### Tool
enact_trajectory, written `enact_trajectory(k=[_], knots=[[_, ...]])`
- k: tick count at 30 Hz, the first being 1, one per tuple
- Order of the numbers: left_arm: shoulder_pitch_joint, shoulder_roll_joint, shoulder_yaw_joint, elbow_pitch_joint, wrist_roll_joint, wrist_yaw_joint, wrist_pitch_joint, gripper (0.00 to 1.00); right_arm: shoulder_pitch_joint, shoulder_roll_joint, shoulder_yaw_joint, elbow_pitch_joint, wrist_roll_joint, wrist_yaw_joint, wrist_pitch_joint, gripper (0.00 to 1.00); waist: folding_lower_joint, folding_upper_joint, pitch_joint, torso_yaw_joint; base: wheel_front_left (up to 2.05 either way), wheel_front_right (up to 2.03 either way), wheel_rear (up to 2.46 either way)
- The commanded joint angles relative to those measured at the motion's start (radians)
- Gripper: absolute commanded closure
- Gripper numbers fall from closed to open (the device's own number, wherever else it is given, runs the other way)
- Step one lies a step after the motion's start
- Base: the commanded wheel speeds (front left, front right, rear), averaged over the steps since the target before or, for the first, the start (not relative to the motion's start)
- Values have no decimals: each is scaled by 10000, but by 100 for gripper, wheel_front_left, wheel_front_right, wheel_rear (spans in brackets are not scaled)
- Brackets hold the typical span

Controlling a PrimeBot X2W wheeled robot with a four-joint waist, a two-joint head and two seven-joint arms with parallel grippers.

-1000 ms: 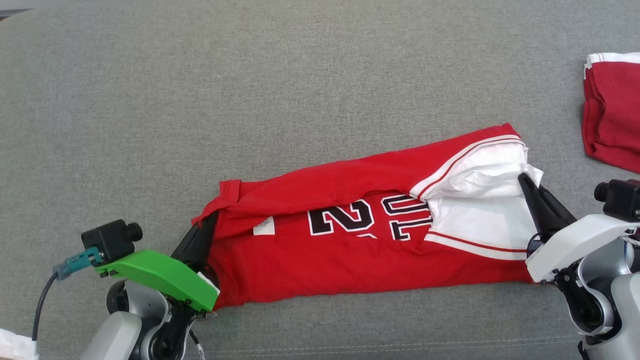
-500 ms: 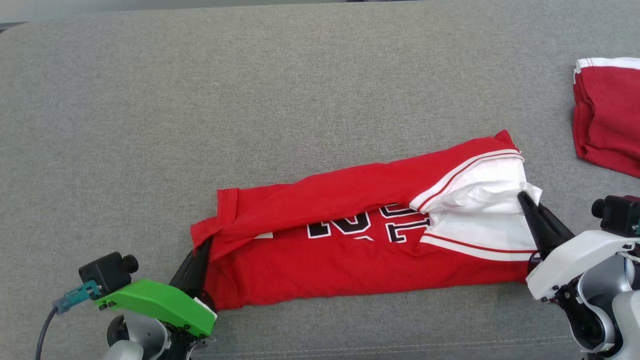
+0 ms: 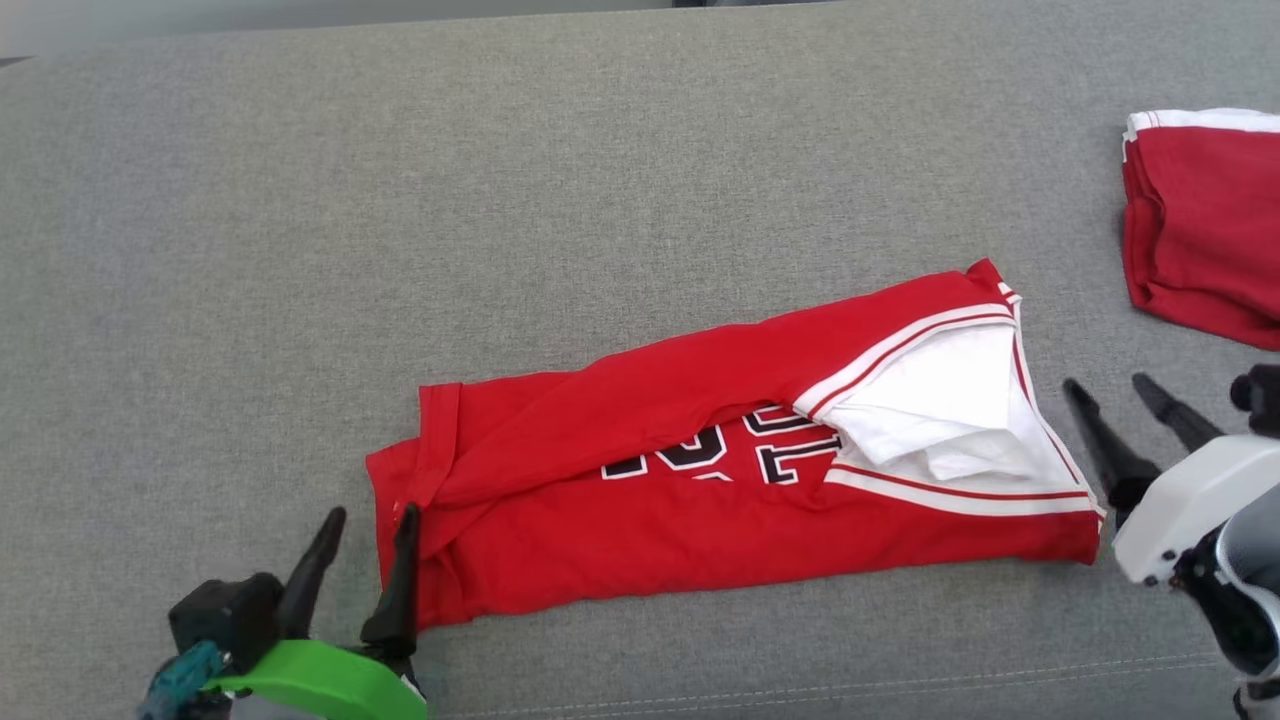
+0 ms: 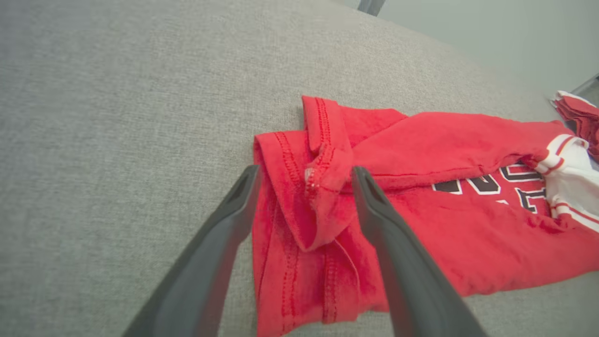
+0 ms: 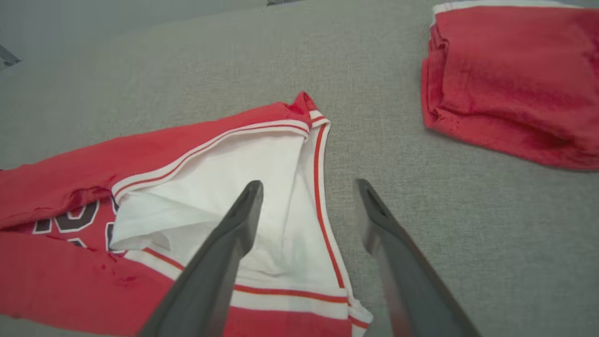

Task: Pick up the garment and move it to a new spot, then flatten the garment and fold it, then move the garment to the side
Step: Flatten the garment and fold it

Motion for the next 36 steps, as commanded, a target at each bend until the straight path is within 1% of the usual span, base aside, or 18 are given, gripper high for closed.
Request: enact_trajectory(k=[1,2,5,6,8,10,13,14,16,17,18,22,25,26,27,31,35,36], knots=[[137,164,74,-176,255,138,-227,0,-227,-17,-82,-95,-31,-2,97,0,1,0,2,-34,0,0,0],[219,243,178,-486,532,349,-516,0,-363,-26,-183,-162,-134,-2,247,0,1,0,17,-40,0,0,0],[527,168,551,-1198,1143,953,-961,0,-772,72,-189,36,-462,-2,726,0,1,0,88,89,0,0,0],[532,56,722,-1368,1309,1124,-1038,0,-949,89,-172,220,-656,-3,840,0,1,0,123,164,0,0,0],[606,-91,917,-1550,1790,1317,-1121,0,-1281,316,3,859,-748,0,1098,0,1,0,169,249,0,0,0],[704,-474,1150,-1646,2097,1347,-1153,0,-1645,356,61,1611,-1209,-11,1062,0,1,0,211,341,0,0,0],[875,-994,1569,-1642,2698,1055,-1152,0,-2088,742,231,2751,-1372,-3,877,0,1,0,275,494,0,0,0],[930,-1228,1726,-1635,2846,889,-1153,0,-2213,702,275,3114,-1520,-5,817,0,1,0,285,534,0,0,0],[1048,-1466,1920,-1428,3310,512,-1152,0,-2394,632,449,3821,-1698,-8,675,0,1,0,285,623,0,0,0],[1088,-1834,2132,-1201,3528,143,-1153,0,-2512,664,496,4461,-1782,-11,533,0,1,0,257,720,0,0,0],[1141,-1911,2197,-1022,3669,-64,-1148,0,-2534,654,538,4750,-1801,-11,479,0,1,0,231,752,0,0,0],[1116,-2370,2697,-612,4106,-641,-1151,0,-2517,615,761,5570,-1646,-14,465,0,1,0,103,852,0,0,0],[1140,-2613,3078,-369,4331,-1008,-1150,0,-2475,766,1131,5903,-1002,-10,703,0,1,0,17,824,0,0,0],[1145,-2692,3195,-306,4417,-1107,-1150,0,-2458,761,1358,5963,-808,6,780,34,1,0,-22,805,0,0,0],[1153,-2759,3303,-252,4490,-1196,-1150,0,-2456,757,1464,5974,-529,21,730,100,1,0,-54,782,0,0,0],[1214,-2955,3686,-102,4725,-1555,-1150,0,-2759,424,1159,6121,367,-14,161,100,1,0,-298,637,0,0,0],[1314,-3143,3999,6,4909,-1759,-1151,0,-3028,-318,744,6154,1163,-22,72,100,1,0,-609,567,0,0,0],[1314,-3143,3999,6,4909,-1759,-1151,0,-3028,-318,744,6154,1163,-22,72,100,1,0,-609,567,0,0,0]])
